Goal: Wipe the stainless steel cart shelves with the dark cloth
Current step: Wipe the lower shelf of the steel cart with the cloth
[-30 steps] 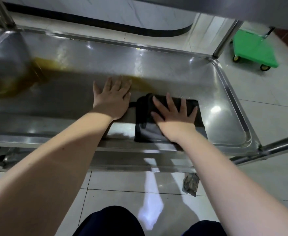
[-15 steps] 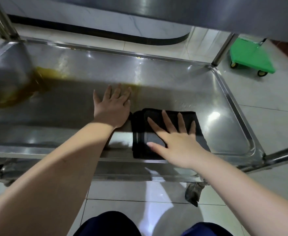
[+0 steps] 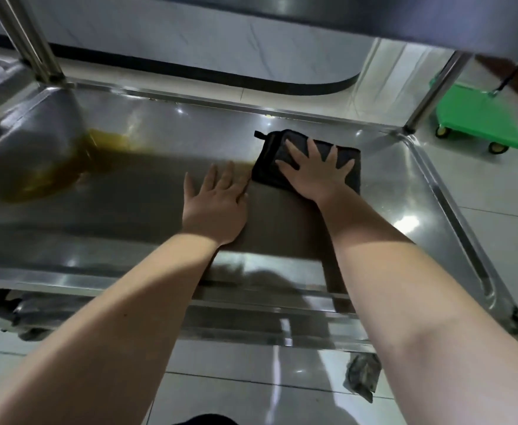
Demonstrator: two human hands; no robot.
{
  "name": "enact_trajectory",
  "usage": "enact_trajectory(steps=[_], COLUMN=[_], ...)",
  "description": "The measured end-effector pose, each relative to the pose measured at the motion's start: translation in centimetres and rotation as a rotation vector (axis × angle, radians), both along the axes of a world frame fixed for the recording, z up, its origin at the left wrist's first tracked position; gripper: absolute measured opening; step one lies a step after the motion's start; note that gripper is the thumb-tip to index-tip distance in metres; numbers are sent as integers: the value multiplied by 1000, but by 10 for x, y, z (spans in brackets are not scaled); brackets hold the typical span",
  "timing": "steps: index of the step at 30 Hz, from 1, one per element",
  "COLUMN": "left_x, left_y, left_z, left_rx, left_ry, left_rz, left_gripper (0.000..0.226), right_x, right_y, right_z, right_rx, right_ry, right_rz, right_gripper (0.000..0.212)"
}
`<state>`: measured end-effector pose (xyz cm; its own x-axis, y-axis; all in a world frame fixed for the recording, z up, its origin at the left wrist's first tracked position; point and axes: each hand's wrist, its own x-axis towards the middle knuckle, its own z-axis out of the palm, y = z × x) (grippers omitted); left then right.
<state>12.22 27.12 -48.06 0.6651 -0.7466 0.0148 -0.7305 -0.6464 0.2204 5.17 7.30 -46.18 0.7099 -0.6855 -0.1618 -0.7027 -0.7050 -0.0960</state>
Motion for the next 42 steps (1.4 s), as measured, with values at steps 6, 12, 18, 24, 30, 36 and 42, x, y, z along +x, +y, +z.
enact_trajectory(steps=[6,12,18,24,30,36,42], left_x=[-9,-12,-10,-8,-9,-14,-13], left_y=[3,3,3,2,-12,-22,-23], left_z=[0,1,-2,-4,1,0,-2], left_rx=[-21,-23,-26,-26,21,-4,25], left_ry=[-12,-21,-31,-76,-10,-9,-25], left_rz=[17,12,2,26,21,14,10], left_gripper=[53,53,52,55,54,53,56], right_x=[-118,-159,-43,25,-28,-105,-15], right_y=[77,106,7,-3,-48,-112,-60], right_z=[6,10,3,0,3,6,5], right_rx=[60,76,14,-14,-14,-21,9], right_ry=[88,109,0,-25,-5,14,-16], right_rz=[152,215,7,29,2,-244,-143], right_gripper=[63,58,59,69,65,65,69])
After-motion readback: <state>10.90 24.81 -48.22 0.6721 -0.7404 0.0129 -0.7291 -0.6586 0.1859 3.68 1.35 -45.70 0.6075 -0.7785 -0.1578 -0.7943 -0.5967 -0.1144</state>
